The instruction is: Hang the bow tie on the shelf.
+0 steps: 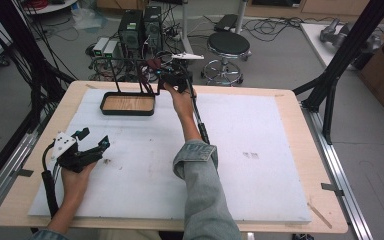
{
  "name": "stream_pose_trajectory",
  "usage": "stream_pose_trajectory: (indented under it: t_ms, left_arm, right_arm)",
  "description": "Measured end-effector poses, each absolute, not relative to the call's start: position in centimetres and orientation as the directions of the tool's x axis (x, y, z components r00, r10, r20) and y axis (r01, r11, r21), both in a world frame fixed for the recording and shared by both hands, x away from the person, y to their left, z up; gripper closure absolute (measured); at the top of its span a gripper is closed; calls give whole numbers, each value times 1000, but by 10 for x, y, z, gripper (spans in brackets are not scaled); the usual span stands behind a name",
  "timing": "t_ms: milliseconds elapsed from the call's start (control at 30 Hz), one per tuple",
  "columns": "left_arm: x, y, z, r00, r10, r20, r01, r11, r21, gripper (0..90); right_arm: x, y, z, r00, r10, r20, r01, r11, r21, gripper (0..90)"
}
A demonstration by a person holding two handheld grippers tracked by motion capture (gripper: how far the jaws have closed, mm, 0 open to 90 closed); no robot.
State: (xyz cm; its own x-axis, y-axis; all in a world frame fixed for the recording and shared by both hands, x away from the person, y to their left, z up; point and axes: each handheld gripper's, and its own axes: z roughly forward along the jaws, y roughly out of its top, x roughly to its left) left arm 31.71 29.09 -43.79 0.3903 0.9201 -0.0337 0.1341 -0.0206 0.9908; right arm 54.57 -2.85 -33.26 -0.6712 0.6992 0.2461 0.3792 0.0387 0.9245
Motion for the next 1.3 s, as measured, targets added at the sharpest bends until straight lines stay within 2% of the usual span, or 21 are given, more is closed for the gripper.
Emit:
stream_pose_trajectory:
  t_ms: [600, 833, 1300]
  left_arm:
    - [317, 291, -438, 390, 920, -34, 134, -20, 991, 196]
    - [318, 291, -438, 387, 921, -35, 134, -19, 991, 196]
    - [318, 291, -438, 388, 921, -38, 135, -17, 991, 196]
  right_arm:
    - [542, -37, -323, -687, 680, 258, 358, 8, 934, 644]
    - [538, -48, -316, -695, 673, 255, 343, -2, 939, 533]
    - [527, -86, -294, -706, 665, 242, 293, -37, 955, 404]
